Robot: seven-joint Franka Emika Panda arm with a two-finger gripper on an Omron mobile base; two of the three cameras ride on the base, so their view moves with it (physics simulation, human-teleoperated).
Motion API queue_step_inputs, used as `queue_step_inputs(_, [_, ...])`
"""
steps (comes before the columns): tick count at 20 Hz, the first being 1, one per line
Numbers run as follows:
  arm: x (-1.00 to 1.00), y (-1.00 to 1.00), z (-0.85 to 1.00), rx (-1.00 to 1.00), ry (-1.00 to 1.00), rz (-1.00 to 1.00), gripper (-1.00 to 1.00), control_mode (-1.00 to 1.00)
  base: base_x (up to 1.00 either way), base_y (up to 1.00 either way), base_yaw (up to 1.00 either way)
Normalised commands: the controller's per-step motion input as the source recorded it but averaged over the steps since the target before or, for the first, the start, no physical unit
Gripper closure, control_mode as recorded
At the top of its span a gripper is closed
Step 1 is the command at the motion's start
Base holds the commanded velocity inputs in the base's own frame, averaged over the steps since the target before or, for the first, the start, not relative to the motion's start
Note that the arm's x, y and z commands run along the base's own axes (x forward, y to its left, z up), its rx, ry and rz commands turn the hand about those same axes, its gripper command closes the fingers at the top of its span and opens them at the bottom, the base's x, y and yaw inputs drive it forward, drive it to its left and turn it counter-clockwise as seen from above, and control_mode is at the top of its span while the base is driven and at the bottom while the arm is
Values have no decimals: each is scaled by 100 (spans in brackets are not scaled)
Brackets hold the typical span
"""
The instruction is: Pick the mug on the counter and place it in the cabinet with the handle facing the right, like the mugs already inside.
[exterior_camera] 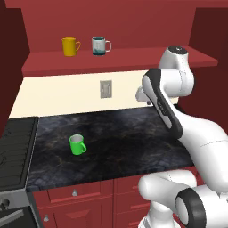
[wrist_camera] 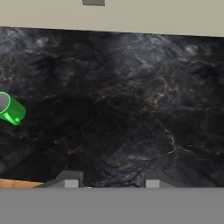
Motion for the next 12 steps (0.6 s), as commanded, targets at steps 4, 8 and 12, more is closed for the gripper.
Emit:
queue_step_inputs(4, [-1,3,-2,-1,2,0,-100,-100,0,0,0])
queue_step_inputs(8, [0,4,-3,0,0,0,-100,-100,0,0,0])
queue_step_inputs(12, [0,0,-7,0,0,0,-100,-100,0,0,0])
